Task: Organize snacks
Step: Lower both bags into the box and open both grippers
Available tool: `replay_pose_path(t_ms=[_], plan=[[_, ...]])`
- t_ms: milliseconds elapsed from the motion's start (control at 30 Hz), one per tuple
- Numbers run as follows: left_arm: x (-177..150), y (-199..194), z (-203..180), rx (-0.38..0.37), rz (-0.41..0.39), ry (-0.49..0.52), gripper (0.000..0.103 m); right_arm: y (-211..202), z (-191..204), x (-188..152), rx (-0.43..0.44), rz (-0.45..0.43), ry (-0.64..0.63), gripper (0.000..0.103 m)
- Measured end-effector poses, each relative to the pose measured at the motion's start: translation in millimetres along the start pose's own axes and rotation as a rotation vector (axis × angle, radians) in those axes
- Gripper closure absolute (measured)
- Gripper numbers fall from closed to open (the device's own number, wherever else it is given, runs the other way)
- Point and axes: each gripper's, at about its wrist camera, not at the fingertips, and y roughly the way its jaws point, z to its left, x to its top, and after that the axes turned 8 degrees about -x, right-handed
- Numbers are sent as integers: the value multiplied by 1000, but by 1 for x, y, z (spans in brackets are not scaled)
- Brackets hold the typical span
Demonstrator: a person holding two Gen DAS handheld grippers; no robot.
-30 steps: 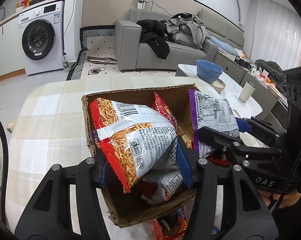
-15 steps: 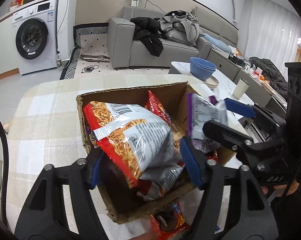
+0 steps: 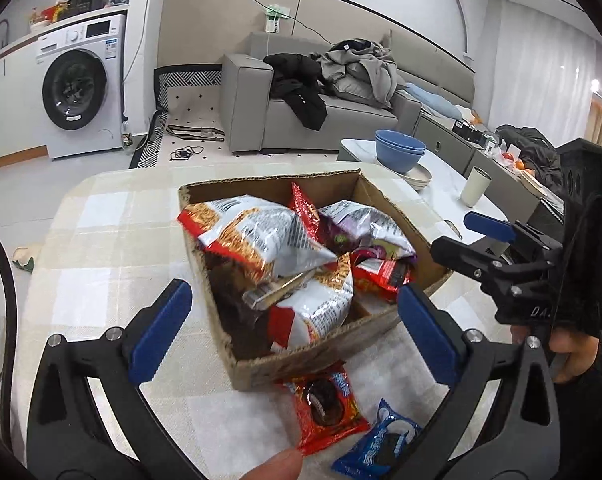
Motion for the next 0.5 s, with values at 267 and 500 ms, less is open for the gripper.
replay_pose_path(t_ms=[267, 500], plan=[[-27, -41, -1, 40, -22, -2, 1, -18, 11, -21, 44, 22, 35, 1], [-40, -57, -7, 63, -16, 3, 0, -36, 21, -40, 67, 35, 36, 1]])
